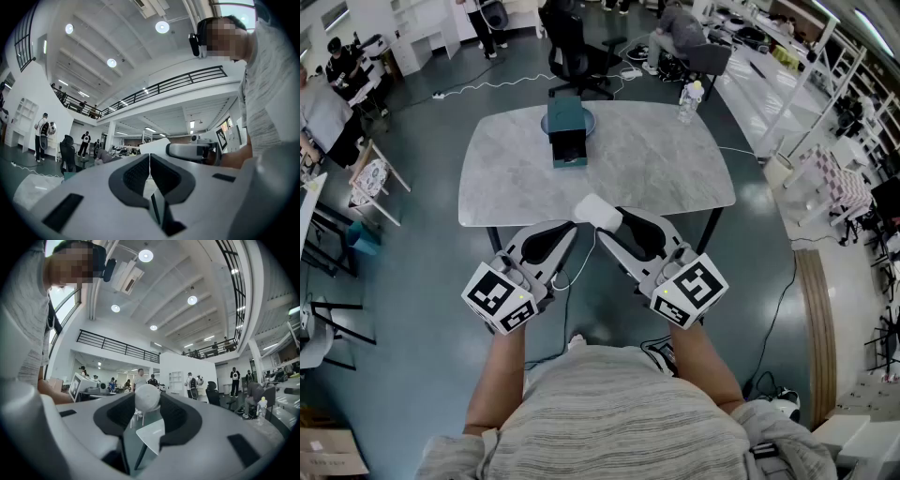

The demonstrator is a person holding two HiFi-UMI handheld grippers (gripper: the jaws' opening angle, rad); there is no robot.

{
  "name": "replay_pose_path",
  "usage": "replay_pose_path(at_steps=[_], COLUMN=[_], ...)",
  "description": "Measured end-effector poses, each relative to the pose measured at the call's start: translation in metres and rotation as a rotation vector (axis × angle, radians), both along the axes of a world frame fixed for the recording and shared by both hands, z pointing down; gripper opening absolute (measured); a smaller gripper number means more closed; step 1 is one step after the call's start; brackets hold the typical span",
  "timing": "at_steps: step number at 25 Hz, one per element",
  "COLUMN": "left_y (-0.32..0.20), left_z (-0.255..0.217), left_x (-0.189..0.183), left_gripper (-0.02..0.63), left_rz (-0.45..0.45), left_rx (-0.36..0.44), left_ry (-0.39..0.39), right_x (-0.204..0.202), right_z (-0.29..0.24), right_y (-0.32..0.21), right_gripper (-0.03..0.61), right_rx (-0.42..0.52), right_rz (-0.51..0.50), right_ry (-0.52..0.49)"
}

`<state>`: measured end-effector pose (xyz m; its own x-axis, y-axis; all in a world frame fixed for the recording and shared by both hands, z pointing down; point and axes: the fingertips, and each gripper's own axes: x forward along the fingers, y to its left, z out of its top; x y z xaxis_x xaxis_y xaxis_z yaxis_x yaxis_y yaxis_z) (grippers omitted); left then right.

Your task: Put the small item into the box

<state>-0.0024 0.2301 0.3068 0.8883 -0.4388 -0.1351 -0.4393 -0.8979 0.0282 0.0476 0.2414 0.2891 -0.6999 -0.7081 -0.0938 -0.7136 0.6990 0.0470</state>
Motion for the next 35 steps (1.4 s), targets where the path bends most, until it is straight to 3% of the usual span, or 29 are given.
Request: replay_pose_path(at_steps=[15, 25, 35], left_y=[-0.016, -0.042, -0.063], left_z=[0.003, 0.005, 0.016], left_x=[-0.007, -0.036, -0.030], left_gripper=[0.025, 0.025, 0.025], left_rz=[0.000, 0.001, 0.044], left_rx=[-0.007, 0.000, -0.021], left_ry=[0.003, 0.014, 0.023], right_x=[-0.014, -0.037, -0.039], right_z=[0.003, -0.002, 0.010], right_y=[-0.015, -0.041, -0.059], right_gripper=[0.181, 0.183, 0.181], right_rx=[-0.004, 0.011, -0.012], right_rz=[-0.010, 0.010, 0.036], right_ry=[0.012, -0.005, 0.005])
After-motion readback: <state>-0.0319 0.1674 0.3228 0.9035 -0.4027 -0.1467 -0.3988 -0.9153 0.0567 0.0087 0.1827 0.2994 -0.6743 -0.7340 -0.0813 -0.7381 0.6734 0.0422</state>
